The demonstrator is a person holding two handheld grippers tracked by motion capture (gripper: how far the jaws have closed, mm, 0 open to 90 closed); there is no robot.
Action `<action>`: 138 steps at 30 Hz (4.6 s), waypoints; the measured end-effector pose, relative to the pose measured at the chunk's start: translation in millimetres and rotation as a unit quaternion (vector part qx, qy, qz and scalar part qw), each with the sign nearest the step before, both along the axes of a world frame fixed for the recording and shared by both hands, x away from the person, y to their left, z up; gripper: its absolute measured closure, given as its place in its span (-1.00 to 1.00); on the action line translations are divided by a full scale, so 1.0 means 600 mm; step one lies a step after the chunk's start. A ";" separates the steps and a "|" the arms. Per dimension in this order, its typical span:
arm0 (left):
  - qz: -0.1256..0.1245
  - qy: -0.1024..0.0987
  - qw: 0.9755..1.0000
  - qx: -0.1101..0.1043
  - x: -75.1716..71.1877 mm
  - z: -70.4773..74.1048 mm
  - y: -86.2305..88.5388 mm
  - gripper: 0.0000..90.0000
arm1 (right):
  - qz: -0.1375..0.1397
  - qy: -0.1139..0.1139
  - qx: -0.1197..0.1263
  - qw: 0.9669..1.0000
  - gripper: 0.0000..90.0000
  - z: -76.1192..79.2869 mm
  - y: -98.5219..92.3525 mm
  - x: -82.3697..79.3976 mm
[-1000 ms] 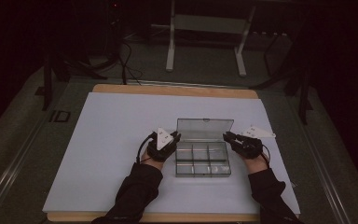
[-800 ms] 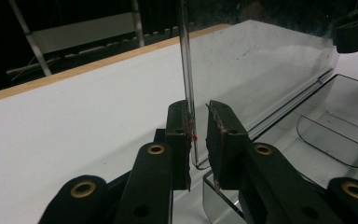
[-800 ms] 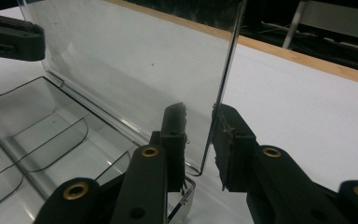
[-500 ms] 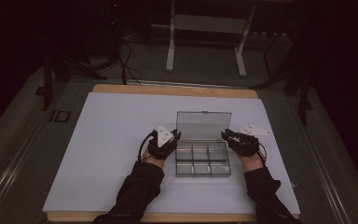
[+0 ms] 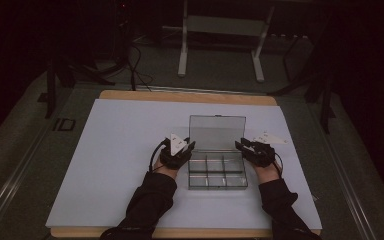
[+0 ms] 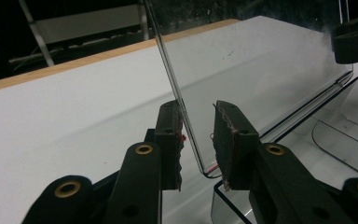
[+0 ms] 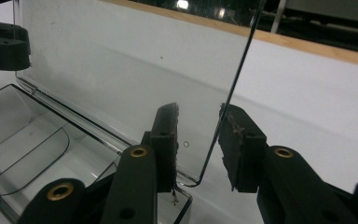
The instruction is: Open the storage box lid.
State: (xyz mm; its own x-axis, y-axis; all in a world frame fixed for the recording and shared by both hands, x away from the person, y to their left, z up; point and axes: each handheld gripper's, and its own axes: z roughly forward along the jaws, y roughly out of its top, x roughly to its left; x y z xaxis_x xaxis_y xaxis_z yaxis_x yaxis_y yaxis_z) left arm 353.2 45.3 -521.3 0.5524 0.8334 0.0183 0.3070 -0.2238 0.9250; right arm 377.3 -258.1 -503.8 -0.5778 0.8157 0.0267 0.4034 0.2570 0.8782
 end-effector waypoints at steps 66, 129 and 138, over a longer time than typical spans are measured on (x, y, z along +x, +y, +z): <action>-0.002 0.078 0.997 -0.010 0.020 0.002 -0.024 0.02 | -0.013 0.053 -0.002 0.999 0.26 -0.014 0.005 0.014; -0.144 0.085 0.986 -0.004 -0.077 0.046 0.018 -0.94 | 0.087 0.045 -0.012 0.995 -0.65 0.031 -0.008 -0.054; -0.155 0.085 0.984 -0.004 -0.107 0.044 0.031 -0.94 | 0.096 0.045 -0.010 0.994 -0.65 0.030 -0.017 -0.079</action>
